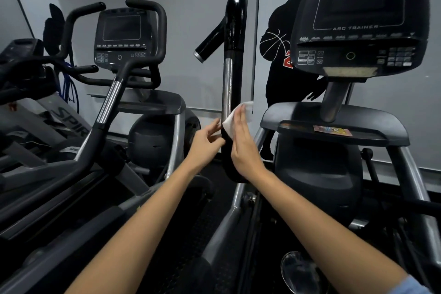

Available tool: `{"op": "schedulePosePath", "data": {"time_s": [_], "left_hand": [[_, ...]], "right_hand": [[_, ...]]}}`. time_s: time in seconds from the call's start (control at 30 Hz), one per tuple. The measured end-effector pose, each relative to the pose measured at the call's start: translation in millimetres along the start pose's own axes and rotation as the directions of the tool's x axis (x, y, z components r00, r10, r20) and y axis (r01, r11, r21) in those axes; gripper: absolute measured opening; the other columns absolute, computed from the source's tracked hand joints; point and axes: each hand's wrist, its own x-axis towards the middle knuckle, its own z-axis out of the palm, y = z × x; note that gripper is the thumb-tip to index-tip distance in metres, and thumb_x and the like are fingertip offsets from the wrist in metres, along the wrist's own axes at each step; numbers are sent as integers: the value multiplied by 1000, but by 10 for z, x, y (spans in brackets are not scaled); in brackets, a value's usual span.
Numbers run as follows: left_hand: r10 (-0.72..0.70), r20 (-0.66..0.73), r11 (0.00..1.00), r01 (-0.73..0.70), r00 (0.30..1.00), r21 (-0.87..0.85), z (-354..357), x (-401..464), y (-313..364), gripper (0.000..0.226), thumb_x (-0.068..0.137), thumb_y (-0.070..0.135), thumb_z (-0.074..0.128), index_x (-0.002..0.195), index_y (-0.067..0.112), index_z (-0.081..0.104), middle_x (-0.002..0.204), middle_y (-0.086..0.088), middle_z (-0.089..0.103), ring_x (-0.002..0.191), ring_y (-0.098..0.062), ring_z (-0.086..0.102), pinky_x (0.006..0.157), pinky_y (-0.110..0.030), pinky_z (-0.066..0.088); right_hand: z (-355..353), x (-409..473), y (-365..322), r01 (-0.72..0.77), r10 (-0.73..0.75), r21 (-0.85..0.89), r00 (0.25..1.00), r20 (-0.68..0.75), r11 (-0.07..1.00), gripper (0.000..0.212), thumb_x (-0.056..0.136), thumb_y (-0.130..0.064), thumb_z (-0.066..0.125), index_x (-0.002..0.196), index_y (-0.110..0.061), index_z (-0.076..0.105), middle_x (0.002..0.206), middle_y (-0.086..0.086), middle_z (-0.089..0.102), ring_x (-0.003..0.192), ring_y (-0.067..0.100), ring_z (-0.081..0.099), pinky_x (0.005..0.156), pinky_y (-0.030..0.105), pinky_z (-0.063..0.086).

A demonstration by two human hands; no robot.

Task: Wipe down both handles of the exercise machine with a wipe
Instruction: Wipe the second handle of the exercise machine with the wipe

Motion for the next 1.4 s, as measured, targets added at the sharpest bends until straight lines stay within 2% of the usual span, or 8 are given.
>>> {"op": "schedulePosePath", "data": {"time_s": [0.2,0.37,0.47,0.8,0.93,1.1,1.23,1.4], "left_hand": [[-12,35,1000,12,999,-3,69,-38,-207,50,79,7,72,127,9,57,117,-4,66,96,-10,66,83,-21,52],[-31,-45,1000,31,999,-2,146,-109,-366,6,81,12,71,86,12,70,68,17,68,66,8,60,69,-16,46],[-76,-47,996,74,996,-41,144,-80,-383,13,79,14,73,92,14,70,85,3,72,77,-5,66,77,-24,49],[-81,-7,996,81,997,26,93,-65,-351,8,80,17,73,87,13,71,73,11,69,70,4,63,71,-17,46],[-84,-5,997,83,996,-1,91,-73,-364,30,78,20,74,104,7,70,87,1,72,83,-11,67,82,-29,51],[-95,-42,992,99,995,83,102,-74,-385,18,80,19,72,66,18,62,57,16,60,54,10,53,60,-14,41],[-108,-41,994,108,993,-8,120,-83,-376,35,78,20,74,110,7,68,91,0,73,91,-14,69,84,-28,52],[-96,-25,995,95,995,-20,126,-111,-328,33,80,20,72,111,9,67,91,2,71,88,-9,67,83,-24,52]], "right_hand": [[-264,518,-167,166,-181,-272,983,-34,948,78,82,18,34,149,-7,2,157,6,-7,143,20,11,54,23,49],[-136,131,130,453,-426,-583,884,194,674,65,77,-2,40,141,1,31,151,19,26,138,33,25,100,42,46],[-308,510,55,469,-438,-741,860,261,480,53,79,-10,45,131,-1,50,144,17,41,124,35,49,102,45,42],[-331,471,-66,591,-342,-799,778,527,112,46,83,-22,31,109,-7,67,121,13,62,119,31,54,105,42,38],[-401,711,-186,469,-357,-876,842,406,110,38,83,-22,42,110,-7,66,126,13,60,126,31,48,109,43,34],[-291,311,-34,662,-241,-747,736,633,60,49,83,-24,28,105,-6,67,115,14,65,119,32,54,107,44,36],[-451,736,-316,578,-285,-815,775,564,-40,33,82,-29,50,97,-8,69,108,13,68,122,33,52,110,46,29],[-347,594,-311,632,-204,-771,748,632,-72,34,86,-29,41,94,-12,70,101,8,70,114,30,57,114,47,26]]}}
